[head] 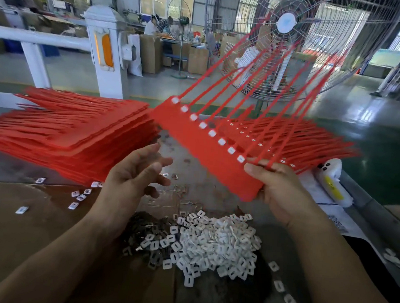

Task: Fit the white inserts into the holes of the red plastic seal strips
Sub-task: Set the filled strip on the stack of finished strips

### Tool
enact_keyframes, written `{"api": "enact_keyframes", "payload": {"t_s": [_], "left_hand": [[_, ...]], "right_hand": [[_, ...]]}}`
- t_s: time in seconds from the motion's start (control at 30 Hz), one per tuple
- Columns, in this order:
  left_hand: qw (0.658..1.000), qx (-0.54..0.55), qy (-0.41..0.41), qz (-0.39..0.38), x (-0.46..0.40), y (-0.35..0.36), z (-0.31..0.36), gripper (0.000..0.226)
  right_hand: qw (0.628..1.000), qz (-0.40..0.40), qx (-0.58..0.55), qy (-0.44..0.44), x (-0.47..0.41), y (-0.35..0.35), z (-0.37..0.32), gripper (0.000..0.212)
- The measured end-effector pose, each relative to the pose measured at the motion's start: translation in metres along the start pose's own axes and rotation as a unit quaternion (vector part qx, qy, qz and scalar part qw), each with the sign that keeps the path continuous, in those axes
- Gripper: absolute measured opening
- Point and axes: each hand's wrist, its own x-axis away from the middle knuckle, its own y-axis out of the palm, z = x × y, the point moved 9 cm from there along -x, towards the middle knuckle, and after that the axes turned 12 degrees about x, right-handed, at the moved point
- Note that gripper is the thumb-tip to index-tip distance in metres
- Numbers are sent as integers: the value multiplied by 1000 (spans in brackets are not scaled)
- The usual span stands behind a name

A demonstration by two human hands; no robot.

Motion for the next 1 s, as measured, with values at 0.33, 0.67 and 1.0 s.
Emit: {"api": "enact_keyframes", "payload": {"t_s": [0.33, 0.67, 1.0], "left_hand": [[1000, -19, -14, 13, 9, 7, 1, 26], [996, -80, -30, -1, 17, 14, 7, 30], [969, -233, -5, -76, 22, 33, 2, 61]], "right_hand": [[977, 172, 104, 71, -12, -75, 7, 23], [943, 130, 304, 29, -3, -52, 8, 42], [895, 12, 435, -95, 12, 33, -14, 24]]}}
